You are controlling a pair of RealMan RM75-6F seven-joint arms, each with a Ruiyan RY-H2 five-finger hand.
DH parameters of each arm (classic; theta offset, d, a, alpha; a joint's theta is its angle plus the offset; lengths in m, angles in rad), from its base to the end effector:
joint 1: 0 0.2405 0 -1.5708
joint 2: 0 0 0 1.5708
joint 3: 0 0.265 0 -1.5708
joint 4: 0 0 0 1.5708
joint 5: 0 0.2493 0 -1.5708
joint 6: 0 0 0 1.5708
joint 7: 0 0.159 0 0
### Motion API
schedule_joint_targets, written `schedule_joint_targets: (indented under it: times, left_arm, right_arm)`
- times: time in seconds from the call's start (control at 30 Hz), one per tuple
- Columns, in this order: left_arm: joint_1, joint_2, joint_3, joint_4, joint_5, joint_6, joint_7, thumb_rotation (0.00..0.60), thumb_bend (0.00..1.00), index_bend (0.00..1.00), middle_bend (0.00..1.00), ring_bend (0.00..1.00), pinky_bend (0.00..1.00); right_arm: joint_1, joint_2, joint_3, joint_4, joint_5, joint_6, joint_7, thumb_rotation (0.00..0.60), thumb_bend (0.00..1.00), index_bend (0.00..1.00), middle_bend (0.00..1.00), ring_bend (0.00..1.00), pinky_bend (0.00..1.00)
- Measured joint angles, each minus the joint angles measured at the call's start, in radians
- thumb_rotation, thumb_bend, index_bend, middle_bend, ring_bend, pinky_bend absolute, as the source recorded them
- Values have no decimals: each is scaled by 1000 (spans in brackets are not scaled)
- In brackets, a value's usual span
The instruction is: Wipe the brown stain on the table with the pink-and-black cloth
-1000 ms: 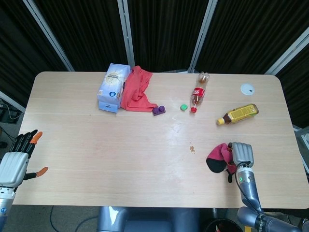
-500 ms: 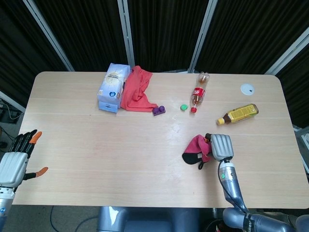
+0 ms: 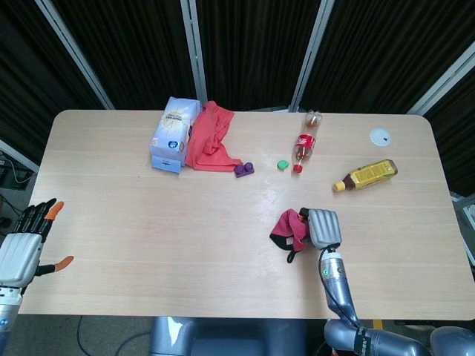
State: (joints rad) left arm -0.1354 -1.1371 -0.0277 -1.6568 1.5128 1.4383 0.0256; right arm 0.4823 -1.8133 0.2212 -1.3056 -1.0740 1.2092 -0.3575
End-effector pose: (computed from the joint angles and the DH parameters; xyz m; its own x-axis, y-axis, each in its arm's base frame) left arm -0.3139 0.2090 0.1049 0.3669 0.0569 0.9285 0.9291 -0.0732 -0.3626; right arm -0.2171 -0.3261 -0.0926 0.2582 -0.1696 0.9511 -0.9650 0.0021 0.2624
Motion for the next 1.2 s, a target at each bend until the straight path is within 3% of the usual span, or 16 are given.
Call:
schedule_joint_targets:
  times: [0.3,0.7,0.93,1.2]
  left_arm:
    - [-1,2,-1,-3,-2,-1,-5,600,0,0,0,0,0]
    - [-2,-2,1,-3,-1,-3,8,600,0,0,0,0,0]
    - [-3,-7,0,0,-4,-3,20,600,0,0,0,0,0]
    - [-3,-6,-6,0,-14,-4,13,600,0,0,0,0,0]
  right_arm:
    - [-29,-22,-22,108,2,-24,43,600,371,756,682,626,760]
    - [-79,80,12,209,65,-46,42,600,371,756,682,626,760]
    - [-84,73,8,176,55,-56,52,600,371,756,682,626,760]
    - [-50,-12,-8,118,11,-49,10,600,371,756,682,626,760]
